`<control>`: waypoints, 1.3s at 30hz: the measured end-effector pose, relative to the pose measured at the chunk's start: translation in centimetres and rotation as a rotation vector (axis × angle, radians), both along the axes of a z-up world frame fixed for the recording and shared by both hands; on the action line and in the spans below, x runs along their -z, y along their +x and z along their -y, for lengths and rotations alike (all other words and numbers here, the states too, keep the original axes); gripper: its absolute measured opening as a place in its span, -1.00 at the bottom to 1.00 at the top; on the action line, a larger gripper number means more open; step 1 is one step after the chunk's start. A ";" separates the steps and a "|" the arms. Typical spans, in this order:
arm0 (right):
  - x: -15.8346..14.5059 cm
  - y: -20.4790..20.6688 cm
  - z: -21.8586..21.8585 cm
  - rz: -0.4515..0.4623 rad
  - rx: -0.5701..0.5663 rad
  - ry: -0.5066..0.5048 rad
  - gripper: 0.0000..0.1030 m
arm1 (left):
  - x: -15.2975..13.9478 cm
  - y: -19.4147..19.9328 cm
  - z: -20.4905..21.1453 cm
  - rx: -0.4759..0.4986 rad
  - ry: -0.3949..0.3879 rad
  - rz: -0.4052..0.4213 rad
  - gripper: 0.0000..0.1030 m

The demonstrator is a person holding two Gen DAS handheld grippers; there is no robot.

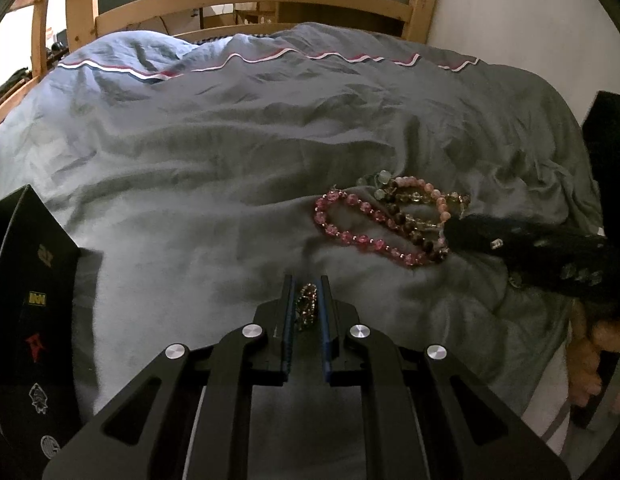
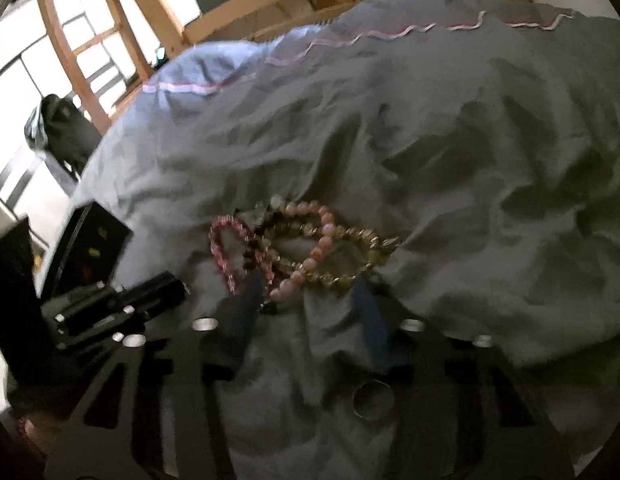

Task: Organize jewelry
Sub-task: 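Grasp and lift a pink-and-dark bead bracelet with the right tool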

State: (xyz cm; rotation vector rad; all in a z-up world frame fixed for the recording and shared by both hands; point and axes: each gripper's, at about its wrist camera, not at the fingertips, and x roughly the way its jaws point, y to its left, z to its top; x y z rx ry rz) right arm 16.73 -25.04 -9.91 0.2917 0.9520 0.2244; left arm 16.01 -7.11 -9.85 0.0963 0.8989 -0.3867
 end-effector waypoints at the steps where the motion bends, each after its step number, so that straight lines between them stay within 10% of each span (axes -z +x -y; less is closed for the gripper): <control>1: 0.2 0.2 -0.4 -0.004 -0.012 -0.007 -0.45 | 0.0 0.0 0.0 0.001 -0.001 -0.001 -0.80; 8: -0.9 -0.2 -0.5 0.072 -0.019 0.005 -0.85 | 0.0 0.1 -0.1 0.002 -0.005 0.002 -0.80; 35: -5.8 -3.5 0.8 0.233 0.034 0.070 -0.85 | -3.9 -2.7 -1.4 -0.017 -0.050 0.066 -0.80; 39: -5.5 -3.7 0.9 0.221 0.039 0.075 -0.85 | -2.3 -2.0 -0.8 -0.025 -0.013 0.060 -0.04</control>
